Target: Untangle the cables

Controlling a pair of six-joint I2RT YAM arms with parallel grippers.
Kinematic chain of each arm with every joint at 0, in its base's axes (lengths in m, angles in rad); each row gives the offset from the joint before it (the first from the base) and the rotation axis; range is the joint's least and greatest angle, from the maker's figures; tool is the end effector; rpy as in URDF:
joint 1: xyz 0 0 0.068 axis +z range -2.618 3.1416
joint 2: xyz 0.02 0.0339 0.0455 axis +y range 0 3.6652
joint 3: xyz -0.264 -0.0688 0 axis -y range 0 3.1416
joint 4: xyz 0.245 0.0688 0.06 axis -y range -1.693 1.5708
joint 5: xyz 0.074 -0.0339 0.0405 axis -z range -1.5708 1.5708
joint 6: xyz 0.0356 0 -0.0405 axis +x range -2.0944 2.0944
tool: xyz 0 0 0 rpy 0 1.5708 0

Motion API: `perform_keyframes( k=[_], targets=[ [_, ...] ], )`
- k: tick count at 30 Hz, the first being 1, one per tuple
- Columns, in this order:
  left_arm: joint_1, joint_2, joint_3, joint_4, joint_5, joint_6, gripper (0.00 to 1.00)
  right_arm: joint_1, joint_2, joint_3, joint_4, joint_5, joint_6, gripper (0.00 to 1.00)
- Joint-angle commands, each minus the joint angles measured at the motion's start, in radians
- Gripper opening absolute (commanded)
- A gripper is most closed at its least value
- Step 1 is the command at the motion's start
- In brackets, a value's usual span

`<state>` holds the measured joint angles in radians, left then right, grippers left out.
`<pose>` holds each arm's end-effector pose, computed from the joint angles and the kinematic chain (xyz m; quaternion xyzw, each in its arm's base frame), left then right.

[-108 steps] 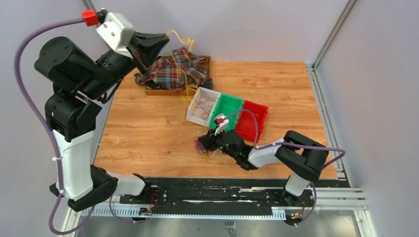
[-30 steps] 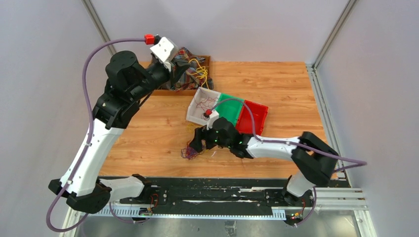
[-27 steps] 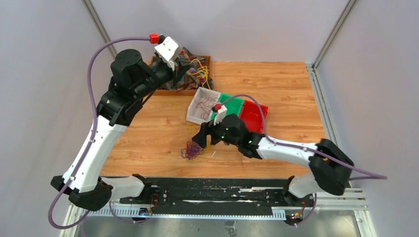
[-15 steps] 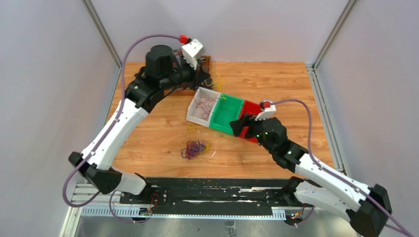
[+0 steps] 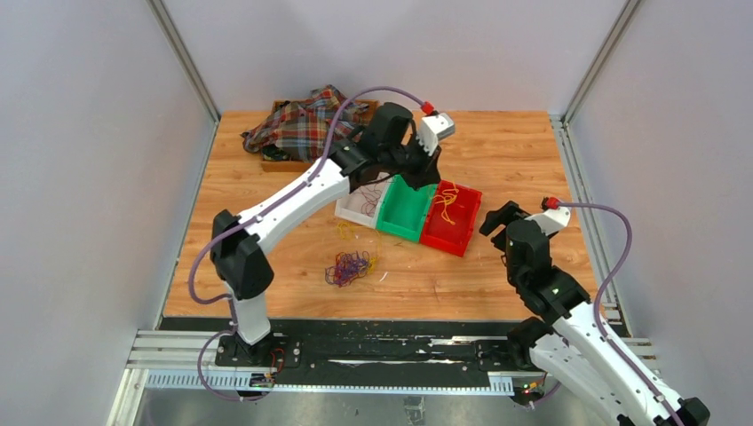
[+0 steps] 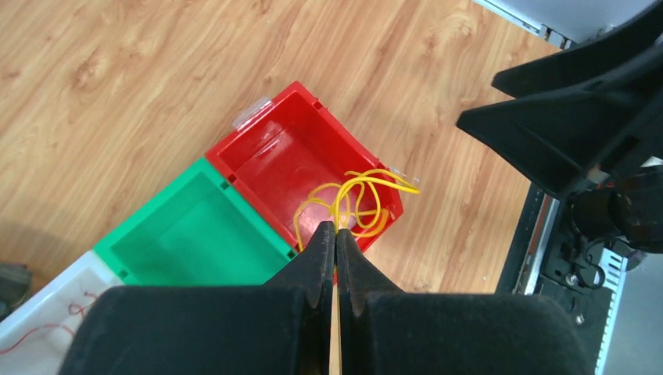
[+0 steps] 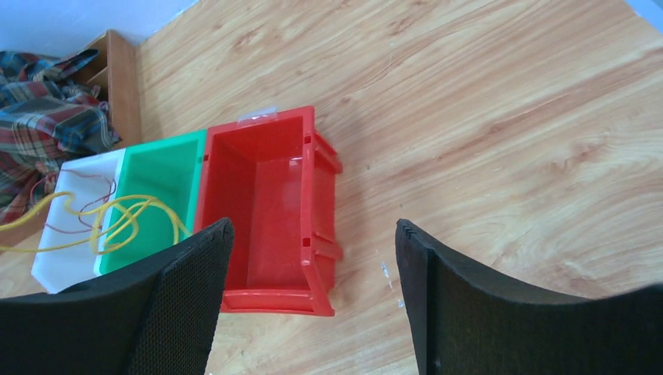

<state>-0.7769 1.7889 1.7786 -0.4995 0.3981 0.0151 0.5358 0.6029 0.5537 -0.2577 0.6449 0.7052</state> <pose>0.2869 -0.3015 0.3766 0.4185 0.7415 -0.3427 0.3970 0.1381 0.0571 0.2801 0.2513 0.7467 0.1177 0.6045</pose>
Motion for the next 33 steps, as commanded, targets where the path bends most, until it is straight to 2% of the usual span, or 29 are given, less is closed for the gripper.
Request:
perform_keyframes(
  k=[1, 8, 9, 10, 11, 14, 15, 16, 17, 18, 22, 24, 29, 33],
  targets=[
    [-0.031, 0.099, 0.091, 0.025, 0.000, 0.018, 0.00, -0.022, -0.029, 0.005, -0.072, 0.080, 0.053, 0.75],
    [-0.059, 0.251, 0.162, 0.017, -0.129, 0.076, 0.01, -0.034, -0.037, 0.000, -0.072, 0.075, 0.059, 0.75],
    [-0.059, 0.266, 0.174, 0.009, -0.148, 0.085, 0.07, -0.035, -0.036, 0.000, -0.072, 0.071, 0.059, 0.75],
    [-0.059, 0.279, 0.185, -0.001, -0.162, 0.103, 0.24, -0.036, -0.034, 0.001, -0.072, 0.066, 0.059, 0.75],
    [-0.059, 0.291, 0.199, -0.013, -0.174, 0.111, 0.37, -0.036, -0.035, 0.002, -0.071, 0.062, 0.059, 0.75],
    [-0.058, 0.304, 0.245, -0.045, -0.231, 0.119, 0.43, -0.036, -0.035, 0.010, -0.069, 0.039, 0.050, 0.75],
    [-0.058, 0.298, 0.251, -0.049, -0.239, 0.131, 0.50, -0.036, -0.034, 0.013, -0.069, 0.035, 0.046, 0.75],
    [-0.058, 0.289, 0.254, -0.057, -0.241, 0.147, 0.65, -0.037, -0.033, 0.017, -0.066, 0.030, 0.043, 0.75],
    [-0.058, 0.277, 0.258, -0.067, -0.243, 0.166, 0.76, -0.037, -0.030, 0.021, -0.065, 0.027, 0.035, 0.75],
    [-0.058, 0.266, 0.268, -0.090, -0.238, 0.186, 0.80, -0.036, -0.025, 0.027, -0.061, 0.020, 0.028, 0.75],
    [-0.045, 0.216, 0.330, -0.344, -0.175, 0.315, 0.83, -0.036, 0.016, 0.043, -0.012, -0.064, -0.032, 0.76],
    [-0.016, 0.138, 0.280, -0.432, -0.137, 0.356, 0.83, -0.036, 0.049, 0.046, 0.009, -0.115, -0.044, 0.76],
    [0.111, -0.122, -0.098, -0.471, -0.028, 0.443, 0.77, -0.029, 0.158, 0.063, 0.086, -0.282, -0.062, 0.76],
    [0.173, -0.283, -0.336, -0.483, -0.017, 0.537, 0.72, -0.005, 0.230, 0.078, 0.152, -0.385, -0.090, 0.72]
  ],
)
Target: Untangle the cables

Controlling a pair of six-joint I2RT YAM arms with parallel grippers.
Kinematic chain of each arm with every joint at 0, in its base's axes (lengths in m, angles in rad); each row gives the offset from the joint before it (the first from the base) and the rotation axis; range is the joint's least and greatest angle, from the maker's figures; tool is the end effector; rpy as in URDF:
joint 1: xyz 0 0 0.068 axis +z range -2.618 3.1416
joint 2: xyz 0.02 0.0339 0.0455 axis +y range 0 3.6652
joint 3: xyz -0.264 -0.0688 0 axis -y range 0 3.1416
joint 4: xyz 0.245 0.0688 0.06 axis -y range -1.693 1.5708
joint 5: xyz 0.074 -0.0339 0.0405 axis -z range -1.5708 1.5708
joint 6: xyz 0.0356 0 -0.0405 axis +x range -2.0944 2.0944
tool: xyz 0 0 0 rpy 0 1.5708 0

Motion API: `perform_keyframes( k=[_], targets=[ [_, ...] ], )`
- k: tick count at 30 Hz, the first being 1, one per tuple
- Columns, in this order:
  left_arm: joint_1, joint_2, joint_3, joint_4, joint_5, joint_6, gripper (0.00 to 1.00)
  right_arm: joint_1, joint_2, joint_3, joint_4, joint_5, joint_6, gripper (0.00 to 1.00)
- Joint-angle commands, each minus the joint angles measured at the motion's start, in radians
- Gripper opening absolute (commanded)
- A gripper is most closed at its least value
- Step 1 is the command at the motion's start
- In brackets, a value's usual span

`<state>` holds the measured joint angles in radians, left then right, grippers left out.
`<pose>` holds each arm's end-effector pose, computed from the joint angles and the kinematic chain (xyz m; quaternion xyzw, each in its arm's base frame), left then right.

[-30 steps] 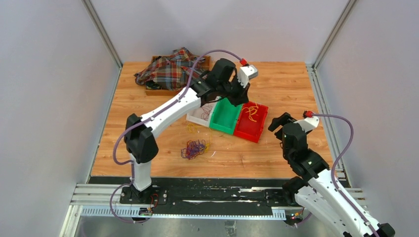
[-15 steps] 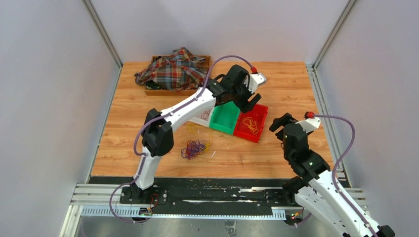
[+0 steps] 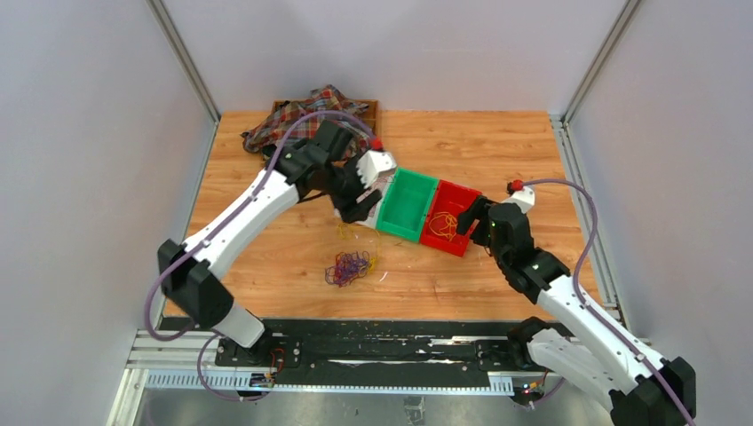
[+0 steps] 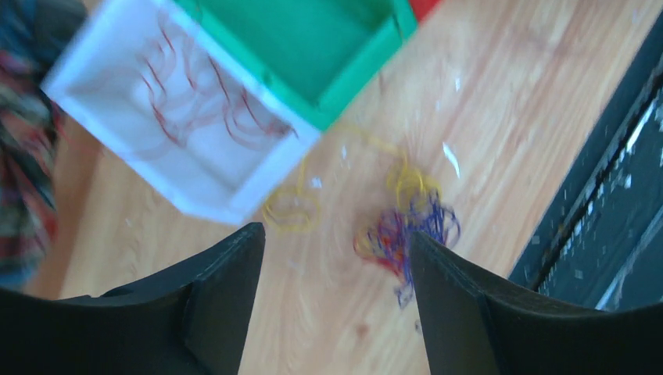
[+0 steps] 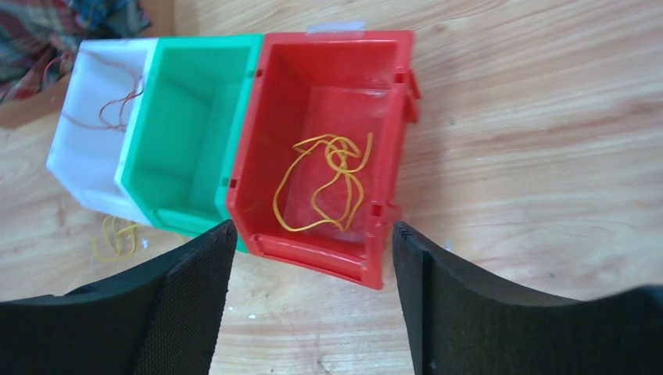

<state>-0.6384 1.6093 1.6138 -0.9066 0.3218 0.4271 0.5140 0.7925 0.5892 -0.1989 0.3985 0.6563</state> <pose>0.2677 -0.2127 0.3538 0.5189 0.7765 -0.1846 0.3061 0.1679 0.0789 0.2690 0.1670 0.8078 0.1610 0.5419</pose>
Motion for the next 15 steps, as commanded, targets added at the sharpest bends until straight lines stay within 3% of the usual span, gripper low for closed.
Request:
perform_keyframes(
  k=[1, 4, 10, 15],
  targets=[
    [0.047, -0.129, -0.218, -0.075, 0.059, 0.140, 0.70, 0.026, 0.056, 0.046, 0.109, -0.154, -0.046, 0.71],
    [0.096, -0.152, -0.304, -0.027, 0.020, 0.125, 0.62, 0.078, 0.105, 0.052, 0.144, -0.162, -0.063, 0.68],
    [0.191, -0.044, -0.303, 0.081, 0.022, 0.081, 0.49, 0.188, 0.172, 0.066, 0.178, -0.123, -0.073, 0.65],
    [0.191, 0.005, -0.369, 0.140, 0.057, 0.197, 0.48, 0.208, 0.170, 0.054, 0.187, -0.123, -0.054, 0.65]
  ],
)
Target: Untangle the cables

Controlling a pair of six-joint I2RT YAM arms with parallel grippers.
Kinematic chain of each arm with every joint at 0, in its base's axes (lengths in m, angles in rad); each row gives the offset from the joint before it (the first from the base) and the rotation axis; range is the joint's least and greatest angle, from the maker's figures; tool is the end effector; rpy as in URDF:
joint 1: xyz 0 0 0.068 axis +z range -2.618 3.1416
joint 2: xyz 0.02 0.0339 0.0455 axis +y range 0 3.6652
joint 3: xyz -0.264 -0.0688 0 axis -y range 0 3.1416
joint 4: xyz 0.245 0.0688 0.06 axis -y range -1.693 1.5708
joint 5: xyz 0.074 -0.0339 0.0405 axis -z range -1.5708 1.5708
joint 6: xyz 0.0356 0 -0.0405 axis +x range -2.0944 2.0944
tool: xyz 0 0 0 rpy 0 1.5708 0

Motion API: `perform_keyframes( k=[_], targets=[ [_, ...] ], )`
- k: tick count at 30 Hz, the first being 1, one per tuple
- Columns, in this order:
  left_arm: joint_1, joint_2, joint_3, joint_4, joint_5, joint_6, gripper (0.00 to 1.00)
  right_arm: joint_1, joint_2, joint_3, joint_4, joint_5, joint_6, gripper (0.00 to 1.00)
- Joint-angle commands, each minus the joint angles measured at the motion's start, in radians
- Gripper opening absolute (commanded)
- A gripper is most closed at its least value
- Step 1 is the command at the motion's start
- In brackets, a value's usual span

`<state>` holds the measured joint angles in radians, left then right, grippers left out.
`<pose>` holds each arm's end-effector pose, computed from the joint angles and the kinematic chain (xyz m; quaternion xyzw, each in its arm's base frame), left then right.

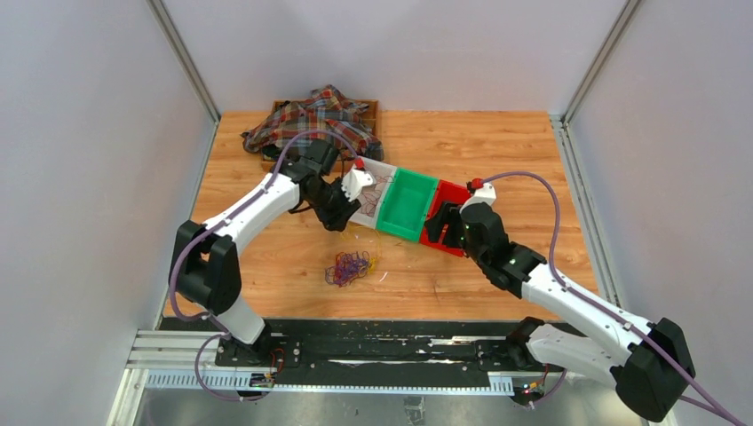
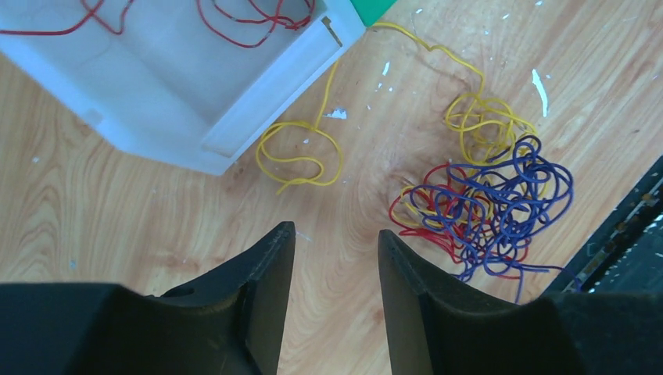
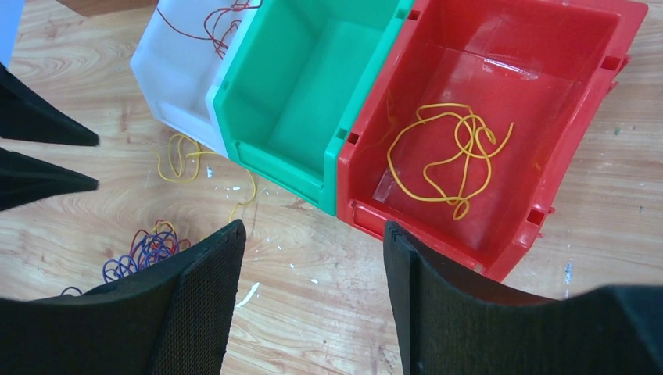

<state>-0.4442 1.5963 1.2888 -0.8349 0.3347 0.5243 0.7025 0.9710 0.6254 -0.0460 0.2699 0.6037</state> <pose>0.2867 -0.1494 0.2625 0.4799 0.8362 -0.1542 0.2159 0.1755 0.1362 0.2635 0.0340 0.8263 0.2460 0.5055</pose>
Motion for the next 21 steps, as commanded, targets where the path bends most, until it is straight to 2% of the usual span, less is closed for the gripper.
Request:
perform_keyframes(
  k=[1, 8, 14, 21],
  targets=[
    [-0.003, 0.025, -0.058, 0.072, 0.051, 0.148, 0.48, 0.021, -0.013, 0.014, 0.034, 0.006, -0.002, 0.65],
    [-0.003, 0.072, -0.104, 0.084, 0.016, 0.426, 0.48, 0.025, -0.041, -0.002, 0.032, 0.005, 0.014, 0.62],
    [-0.002, 0.099, -0.126, 0.171, -0.006, 0.488, 0.43, 0.040, -0.033, 0.003, 0.039, -0.003, 0.022, 0.59],
    [-0.003, 0.108, -0.179, 0.189, -0.011, 0.557, 0.41, 0.044, -0.039, -0.003, 0.036, 0.005, 0.030, 0.57]
  ],
)
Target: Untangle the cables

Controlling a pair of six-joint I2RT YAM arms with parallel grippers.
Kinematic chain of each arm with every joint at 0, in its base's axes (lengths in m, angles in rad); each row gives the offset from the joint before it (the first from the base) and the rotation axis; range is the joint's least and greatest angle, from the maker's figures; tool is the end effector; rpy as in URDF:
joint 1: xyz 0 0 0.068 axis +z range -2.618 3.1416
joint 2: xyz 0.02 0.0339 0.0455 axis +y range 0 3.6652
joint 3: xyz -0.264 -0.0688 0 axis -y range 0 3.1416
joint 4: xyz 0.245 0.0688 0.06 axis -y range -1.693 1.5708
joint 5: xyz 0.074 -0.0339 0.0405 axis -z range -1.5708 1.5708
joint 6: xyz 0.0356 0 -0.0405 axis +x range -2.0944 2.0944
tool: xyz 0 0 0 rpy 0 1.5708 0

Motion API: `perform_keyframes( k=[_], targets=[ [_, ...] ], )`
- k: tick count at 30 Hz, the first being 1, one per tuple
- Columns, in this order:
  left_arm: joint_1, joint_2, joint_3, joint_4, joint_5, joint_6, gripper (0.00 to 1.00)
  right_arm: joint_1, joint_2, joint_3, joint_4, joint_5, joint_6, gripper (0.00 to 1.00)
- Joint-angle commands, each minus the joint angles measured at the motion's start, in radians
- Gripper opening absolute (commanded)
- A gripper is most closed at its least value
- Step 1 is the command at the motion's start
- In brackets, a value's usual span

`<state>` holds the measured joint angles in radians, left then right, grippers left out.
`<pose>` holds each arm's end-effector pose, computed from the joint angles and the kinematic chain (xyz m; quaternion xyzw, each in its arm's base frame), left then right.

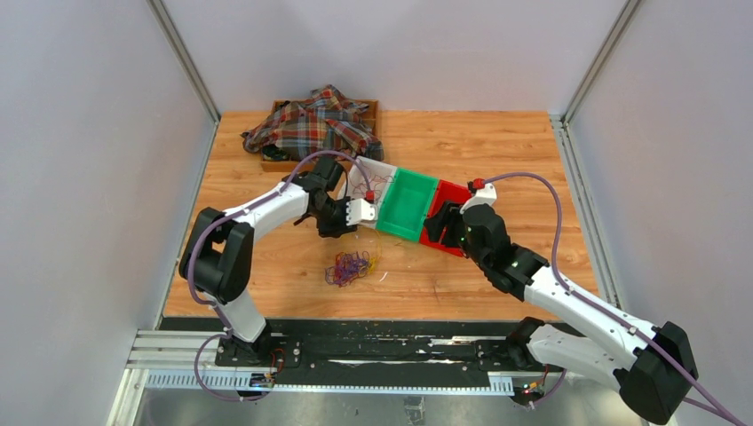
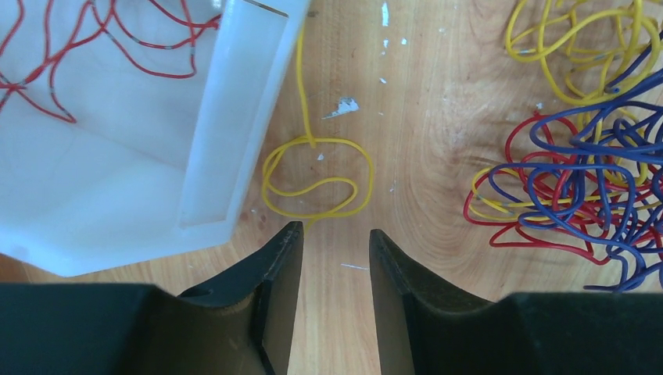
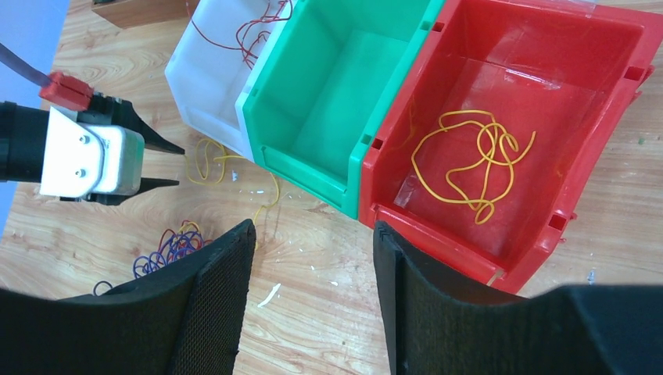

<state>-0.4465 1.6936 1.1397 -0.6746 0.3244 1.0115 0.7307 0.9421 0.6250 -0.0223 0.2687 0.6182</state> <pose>0.2913 -0.1521 0.1962 0.6683 0.7070 -0.1060 0.2058 0.1689 0.1387 0.2716 0.0318 0.8121 0.2720 0.5153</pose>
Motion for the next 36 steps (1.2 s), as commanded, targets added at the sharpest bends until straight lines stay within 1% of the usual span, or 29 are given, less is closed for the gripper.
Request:
perform_keyframes(
  k=[1, 4, 7, 10, 13, 16, 20, 22, 23, 24, 27, 29, 30, 31, 33, 36],
  targets=[
    [0.000, 0.009, -0.038, 0.034, 0.003, 0.070, 0.40, 0.015, -0.012, -0.004, 0.012, 0.008, 0.017, 0.56],
    [0.000, -0.008, -0.064, 0.088, 0.001, 0.048, 0.33, 0.015, -0.014, -0.002, 0.013, 0.011, 0.017, 0.55],
    [-0.001, -0.045, -0.064, 0.126, -0.013, -0.007, 0.16, 0.016, -0.014, 0.003, 0.013, 0.012, 0.017, 0.54],
    [0.000, -0.104, -0.046, 0.126, -0.022, -0.075, 0.02, 0.016, -0.014, 0.002, 0.017, 0.013, 0.017, 0.52],
    [-0.004, -0.174, 0.003, 0.065, -0.052, -0.145, 0.01, 0.016, -0.014, 0.000, 0.036, 0.002, 0.016, 0.51],
    [-0.004, -0.239, 0.064, -0.059, -0.050, -0.188, 0.01, 0.015, -0.003, -0.005, 0.076, -0.015, 0.012, 0.51],
    [-0.004, -0.334, 0.100, -0.168, 0.000, -0.235, 0.01, 0.019, 0.032, 0.007, 0.121, -0.042, 0.006, 0.51],
    [-0.005, -0.374, 0.075, -0.181, 0.051, -0.241, 0.01, 0.027, 0.047, 0.011, 0.139, -0.041, 0.002, 0.51],
    [-0.006, -0.385, 0.052, -0.179, 0.077, -0.233, 0.06, 0.031, 0.053, 0.012, 0.140, -0.039, 0.003, 0.53],
    [-0.011, -0.383, 0.031, -0.179, 0.090, -0.228, 0.14, 0.033, 0.056, 0.011, 0.141, -0.039, 0.008, 0.54],
    [-0.020, -0.303, 0.009, -0.180, 0.080, -0.204, 0.43, 0.043, 0.047, 0.002, 0.138, -0.029, 0.012, 0.60],
    [-0.020, -0.243, 0.018, -0.178, 0.056, -0.145, 0.60, 0.048, 0.030, -0.005, 0.128, -0.018, 0.009, 0.62],
    [-0.020, -0.218, 0.023, -0.171, 0.044, -0.117, 0.65, 0.047, 0.020, -0.008, 0.125, -0.011, 0.007, 0.63],
    [-0.020, -0.194, 0.032, -0.166, 0.037, -0.093, 0.69, 0.048, 0.011, -0.013, 0.122, -0.005, 0.006, 0.63],
    [-0.020, -0.148, 0.050, -0.167, 0.040, -0.030, 0.73, 0.048, -0.003, -0.018, 0.117, 0.002, 0.001, 0.64],
    [-0.020, -0.099, 0.063, -0.180, 0.063, 0.098, 0.75, 0.049, -0.019, -0.023, 0.112, 0.004, -0.001, 0.64]
  ],
)
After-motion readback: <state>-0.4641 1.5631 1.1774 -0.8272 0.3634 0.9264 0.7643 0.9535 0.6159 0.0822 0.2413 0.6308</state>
